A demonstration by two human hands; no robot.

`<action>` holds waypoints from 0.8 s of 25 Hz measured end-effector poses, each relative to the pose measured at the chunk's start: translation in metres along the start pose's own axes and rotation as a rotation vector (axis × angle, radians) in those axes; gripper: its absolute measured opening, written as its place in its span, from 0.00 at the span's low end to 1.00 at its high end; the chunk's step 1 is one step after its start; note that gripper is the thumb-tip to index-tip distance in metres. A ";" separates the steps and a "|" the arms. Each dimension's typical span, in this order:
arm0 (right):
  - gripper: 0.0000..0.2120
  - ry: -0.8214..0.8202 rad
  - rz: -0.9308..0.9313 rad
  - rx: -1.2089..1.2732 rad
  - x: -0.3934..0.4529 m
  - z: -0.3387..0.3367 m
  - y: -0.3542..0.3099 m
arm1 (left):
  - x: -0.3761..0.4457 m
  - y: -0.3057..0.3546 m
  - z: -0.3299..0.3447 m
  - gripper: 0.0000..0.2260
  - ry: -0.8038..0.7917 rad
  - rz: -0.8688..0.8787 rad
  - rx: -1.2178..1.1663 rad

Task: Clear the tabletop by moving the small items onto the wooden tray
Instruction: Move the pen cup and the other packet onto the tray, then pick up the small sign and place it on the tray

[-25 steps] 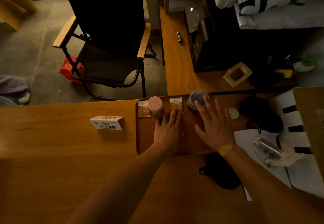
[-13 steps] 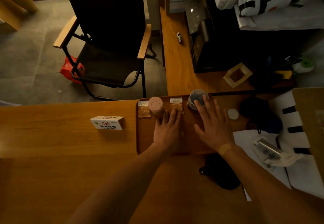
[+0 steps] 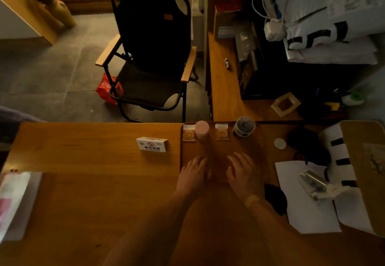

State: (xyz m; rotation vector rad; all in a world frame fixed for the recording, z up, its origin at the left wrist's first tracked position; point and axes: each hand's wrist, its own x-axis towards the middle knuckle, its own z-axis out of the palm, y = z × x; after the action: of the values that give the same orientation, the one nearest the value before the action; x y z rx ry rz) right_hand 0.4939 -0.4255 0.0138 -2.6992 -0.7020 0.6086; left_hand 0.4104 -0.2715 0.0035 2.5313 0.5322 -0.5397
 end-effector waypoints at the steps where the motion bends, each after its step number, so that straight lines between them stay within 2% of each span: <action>1: 0.21 -0.037 -0.011 -0.023 -0.004 0.000 -0.010 | -0.010 -0.006 -0.003 0.22 -0.007 -0.015 -0.001; 4: 0.20 -0.233 -0.036 -0.100 -0.011 0.003 -0.033 | -0.035 -0.028 -0.016 0.19 -0.108 -0.071 0.011; 7: 0.20 -0.522 -0.067 -0.171 -0.018 0.007 -0.057 | -0.057 -0.063 -0.033 0.19 -0.295 -0.123 0.029; 9: 0.20 -0.629 -0.064 -0.185 -0.025 0.013 -0.073 | -0.069 -0.089 -0.044 0.20 -0.434 -0.165 0.040; 13: 0.20 -0.645 -0.050 -0.209 -0.037 0.029 -0.106 | -0.090 -0.135 -0.064 0.22 -0.581 -0.197 0.084; 20: 0.19 -0.668 -0.007 -0.197 -0.051 0.064 -0.149 | -0.104 -0.205 -0.086 0.23 -0.658 -0.131 0.221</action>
State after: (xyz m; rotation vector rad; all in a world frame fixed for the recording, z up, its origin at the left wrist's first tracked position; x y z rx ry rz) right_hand 0.3649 -0.3161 0.0299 -2.6462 -0.9609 1.5445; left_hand 0.2518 -0.0886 0.0425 2.3190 0.4001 -1.4737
